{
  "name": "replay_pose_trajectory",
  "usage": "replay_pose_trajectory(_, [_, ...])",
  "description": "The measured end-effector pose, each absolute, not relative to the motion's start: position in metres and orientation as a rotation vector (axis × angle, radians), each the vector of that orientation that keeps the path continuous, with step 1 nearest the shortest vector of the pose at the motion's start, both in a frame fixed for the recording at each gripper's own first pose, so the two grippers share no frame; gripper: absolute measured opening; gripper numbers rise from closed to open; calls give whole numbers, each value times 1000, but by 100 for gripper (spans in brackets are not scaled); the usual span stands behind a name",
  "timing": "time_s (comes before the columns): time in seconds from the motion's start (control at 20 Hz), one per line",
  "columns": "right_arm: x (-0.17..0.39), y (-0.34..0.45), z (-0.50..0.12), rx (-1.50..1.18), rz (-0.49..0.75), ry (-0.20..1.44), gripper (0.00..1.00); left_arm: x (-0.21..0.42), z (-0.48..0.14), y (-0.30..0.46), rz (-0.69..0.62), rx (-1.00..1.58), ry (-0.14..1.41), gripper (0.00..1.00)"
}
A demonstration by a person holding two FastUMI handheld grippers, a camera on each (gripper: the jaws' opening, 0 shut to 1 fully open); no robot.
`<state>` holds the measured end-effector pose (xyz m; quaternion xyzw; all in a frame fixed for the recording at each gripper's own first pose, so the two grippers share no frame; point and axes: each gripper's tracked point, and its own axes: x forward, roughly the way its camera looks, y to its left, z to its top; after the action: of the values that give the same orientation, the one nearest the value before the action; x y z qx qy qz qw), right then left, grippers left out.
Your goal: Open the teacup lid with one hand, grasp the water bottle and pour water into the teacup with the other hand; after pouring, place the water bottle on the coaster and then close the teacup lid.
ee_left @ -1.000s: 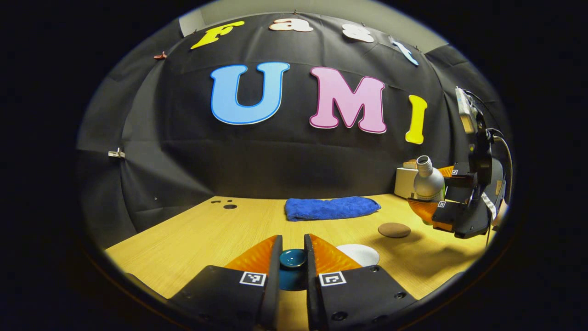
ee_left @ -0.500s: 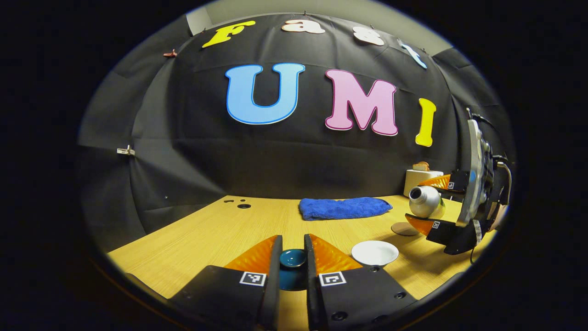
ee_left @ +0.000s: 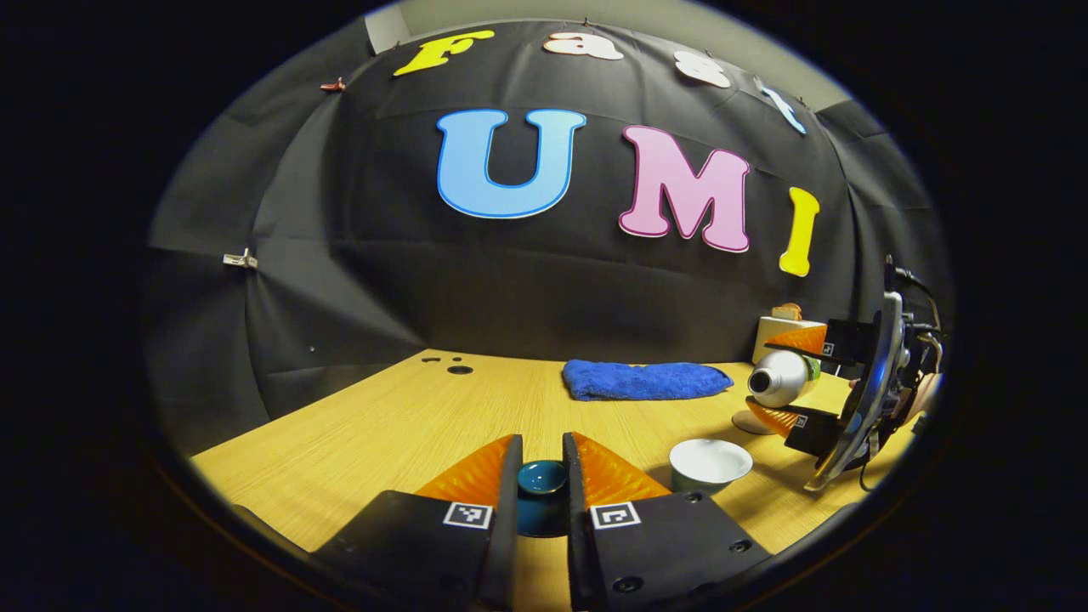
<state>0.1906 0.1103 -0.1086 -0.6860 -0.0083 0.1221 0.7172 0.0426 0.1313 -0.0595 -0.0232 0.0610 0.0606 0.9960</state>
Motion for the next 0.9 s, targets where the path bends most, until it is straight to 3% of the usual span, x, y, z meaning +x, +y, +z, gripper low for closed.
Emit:
replay_pose_trajectory(0.75, [190,123,-127,-1717,329,-105,78,40,-67,132,110,-73,142,28])
replay_pose_trajectory(0.85, [189,125,-126,-1778,331,-137,72,40,-66,135,112,-75,139,28])
replay_pose_trajectory(0.9, [190,127,-127,-1801,336,-147,75,39,-67,135,114,-74,140,28])
